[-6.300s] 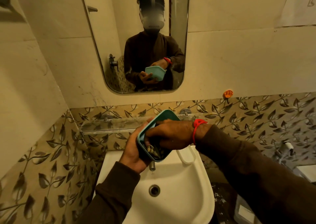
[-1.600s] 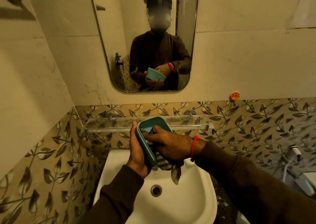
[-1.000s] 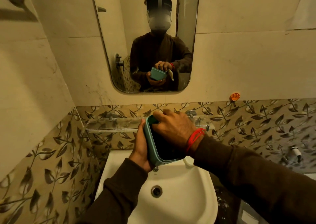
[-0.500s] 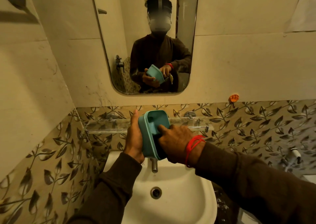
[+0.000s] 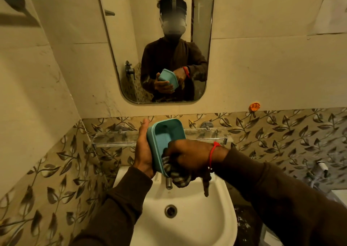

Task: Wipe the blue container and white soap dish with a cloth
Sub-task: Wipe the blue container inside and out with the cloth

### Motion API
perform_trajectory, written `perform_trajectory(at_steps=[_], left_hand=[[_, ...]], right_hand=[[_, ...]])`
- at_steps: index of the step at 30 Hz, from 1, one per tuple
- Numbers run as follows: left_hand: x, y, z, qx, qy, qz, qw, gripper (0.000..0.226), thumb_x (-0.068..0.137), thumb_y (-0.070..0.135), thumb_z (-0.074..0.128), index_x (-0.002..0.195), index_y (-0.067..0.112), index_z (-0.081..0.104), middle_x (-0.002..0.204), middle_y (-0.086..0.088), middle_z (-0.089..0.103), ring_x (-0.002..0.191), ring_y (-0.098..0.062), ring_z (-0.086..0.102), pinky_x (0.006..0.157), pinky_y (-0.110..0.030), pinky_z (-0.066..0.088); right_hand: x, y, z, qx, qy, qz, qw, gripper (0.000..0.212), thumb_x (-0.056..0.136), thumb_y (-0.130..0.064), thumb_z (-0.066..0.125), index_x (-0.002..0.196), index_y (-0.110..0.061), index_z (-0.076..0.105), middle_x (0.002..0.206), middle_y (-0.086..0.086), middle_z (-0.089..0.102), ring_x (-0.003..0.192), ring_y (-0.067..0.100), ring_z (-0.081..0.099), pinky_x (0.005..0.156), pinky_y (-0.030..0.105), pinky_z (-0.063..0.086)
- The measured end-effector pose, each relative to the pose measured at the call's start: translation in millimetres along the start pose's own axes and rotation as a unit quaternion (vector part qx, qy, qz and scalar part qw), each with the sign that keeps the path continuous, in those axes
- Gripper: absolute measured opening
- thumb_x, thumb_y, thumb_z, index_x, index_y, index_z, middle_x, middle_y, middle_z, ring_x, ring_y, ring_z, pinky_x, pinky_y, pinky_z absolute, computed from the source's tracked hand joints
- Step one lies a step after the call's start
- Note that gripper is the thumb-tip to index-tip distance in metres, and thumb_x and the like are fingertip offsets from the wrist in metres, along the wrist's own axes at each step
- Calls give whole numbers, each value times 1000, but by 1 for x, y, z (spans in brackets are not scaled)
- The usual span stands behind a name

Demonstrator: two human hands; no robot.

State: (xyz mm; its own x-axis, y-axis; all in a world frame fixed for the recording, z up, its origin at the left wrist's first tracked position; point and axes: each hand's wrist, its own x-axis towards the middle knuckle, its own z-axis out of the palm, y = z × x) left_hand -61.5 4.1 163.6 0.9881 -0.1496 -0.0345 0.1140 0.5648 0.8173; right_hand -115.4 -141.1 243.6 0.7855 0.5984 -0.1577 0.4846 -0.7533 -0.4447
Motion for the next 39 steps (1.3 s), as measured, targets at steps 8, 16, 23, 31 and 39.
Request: perform_trajectory(at_steps=[8,16,23,31,39], left_hand=[[-1,7,4,-74,14,22,997,81,93,73,37,124,8,73,127,-24,71,118,-40,68,98,-52,55],[-7,-4,7,-71,44,20,996,74,91,74,39,103,16,83,107,-17,80,100,-33,77,74,-45,64],[-17,-6,2,-31,61,33,997,71,90,76,41,100,20,84,111,-18,79,103,-34,76,86,-51,62],[-22,-5,21,-44,31,39,998,73,92,75,39,106,18,82,111,-17,79,102,-30,77,71,-38,64],[-22,-4,8,-55,35,31,997,71,93,72,42,100,15,84,103,-17,81,96,-31,78,68,-38,64]], right_hand=[[12,-2,-13,332,345,57,876,15,80,-17,74,94,-17,68,93,7,72,89,24,68,82,45,57],[7,-16,-1,364,151,17,919,33,94,-15,57,124,-29,59,105,-11,68,96,9,66,75,22,56],[3,-3,-4,-43,141,-35,988,52,93,-24,58,142,-27,42,133,3,59,117,19,56,95,27,43],[24,1,19,8,402,-10,916,32,88,-18,65,120,-23,65,109,2,72,103,19,63,92,28,47],[8,-1,15,-36,217,-146,965,34,94,-13,56,128,-13,60,119,8,57,109,18,53,92,22,44]])
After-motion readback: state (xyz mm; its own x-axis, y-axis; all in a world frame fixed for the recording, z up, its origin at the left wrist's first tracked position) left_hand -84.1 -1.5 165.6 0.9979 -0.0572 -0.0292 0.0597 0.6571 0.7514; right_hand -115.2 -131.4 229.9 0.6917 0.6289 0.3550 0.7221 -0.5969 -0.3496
